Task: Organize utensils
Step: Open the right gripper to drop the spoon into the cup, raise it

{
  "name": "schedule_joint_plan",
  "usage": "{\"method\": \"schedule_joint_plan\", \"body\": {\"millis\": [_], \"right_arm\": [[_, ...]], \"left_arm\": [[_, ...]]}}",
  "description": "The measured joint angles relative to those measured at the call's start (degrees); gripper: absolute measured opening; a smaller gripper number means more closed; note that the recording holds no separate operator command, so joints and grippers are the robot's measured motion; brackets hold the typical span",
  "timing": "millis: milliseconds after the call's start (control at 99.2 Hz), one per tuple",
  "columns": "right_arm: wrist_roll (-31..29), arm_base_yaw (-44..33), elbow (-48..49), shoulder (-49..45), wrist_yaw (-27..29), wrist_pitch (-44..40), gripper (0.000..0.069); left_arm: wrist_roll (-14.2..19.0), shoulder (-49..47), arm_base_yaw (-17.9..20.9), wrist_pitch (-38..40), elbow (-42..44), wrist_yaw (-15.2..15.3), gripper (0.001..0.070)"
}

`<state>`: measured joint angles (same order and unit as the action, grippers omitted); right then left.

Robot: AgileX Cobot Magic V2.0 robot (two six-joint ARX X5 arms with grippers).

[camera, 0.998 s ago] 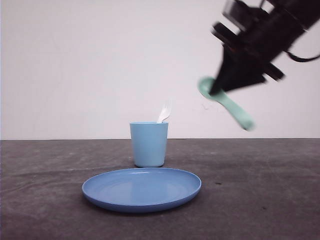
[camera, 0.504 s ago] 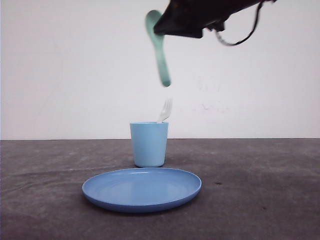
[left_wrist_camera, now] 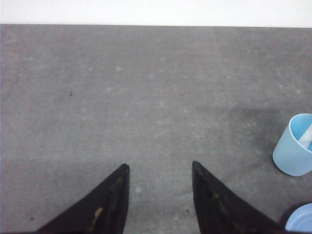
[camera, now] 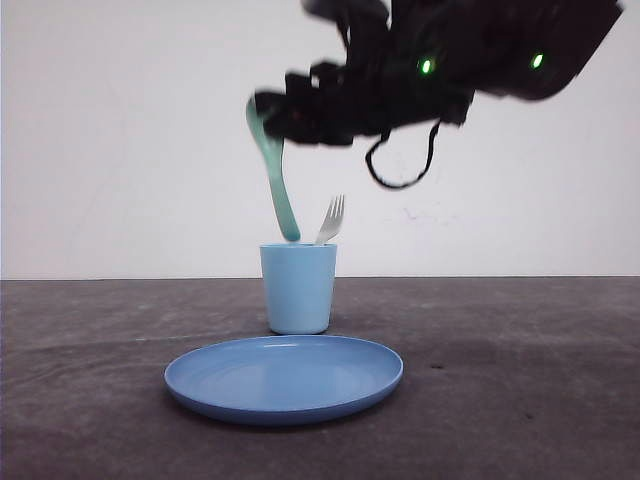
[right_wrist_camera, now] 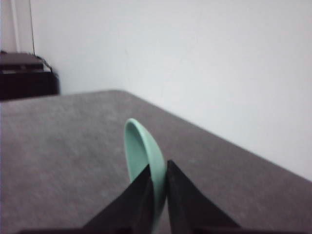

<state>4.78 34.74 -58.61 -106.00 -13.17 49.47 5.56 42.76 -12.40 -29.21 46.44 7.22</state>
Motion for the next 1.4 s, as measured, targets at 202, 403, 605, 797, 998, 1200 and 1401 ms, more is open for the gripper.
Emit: {"method": "schedule_joint_plan", "body": {"millis": [202, 403, 605, 797, 998, 1200, 1401], "right_arm": [[1.38, -0.13, -2.34, -3.32, 1.22, -3.15, 0.0027], [1.46, -0.13, -2.36, -4.63, 1.77, -9.42, 0.0027], [1.46, -0.13, -2.36, -4.63, 2.71, -11.61, 0.0028], [1.44, -0.13, -2.36, -4.63, 2.71, -11.56, 0.0261], [1.44, -0.11, -2.36, -4.61, 2.69, -11.15, 0.0426], [1.44, -0.13, -2.36, -0.11, 2.67, -12.87, 0.0435], [0.74, -0.13, -2.36, 9.84, 2.67, -19.98, 0.0435]], "left_arm": [[0.0, 0.0, 0.0, -1.57, 0.0, 0.0, 0.0233], [0.0, 0.0, 0.0, -2.12, 0.0, 0.0, 0.0233], [0.0, 0.0, 0.0, -2.16, 0.0, 0.0, 0.0233], [0.0, 0.0, 0.0, -2.16, 0.0, 0.0, 0.0233], [0.0, 0.0, 0.0, -2.19, 0.0, 0.0, 0.0233], [0.0, 0.0, 0.0, -2.19, 0.0, 0.0, 0.0233], [0.0, 0.0, 0.02, -2.23, 0.0, 0.0, 0.0233]]}}
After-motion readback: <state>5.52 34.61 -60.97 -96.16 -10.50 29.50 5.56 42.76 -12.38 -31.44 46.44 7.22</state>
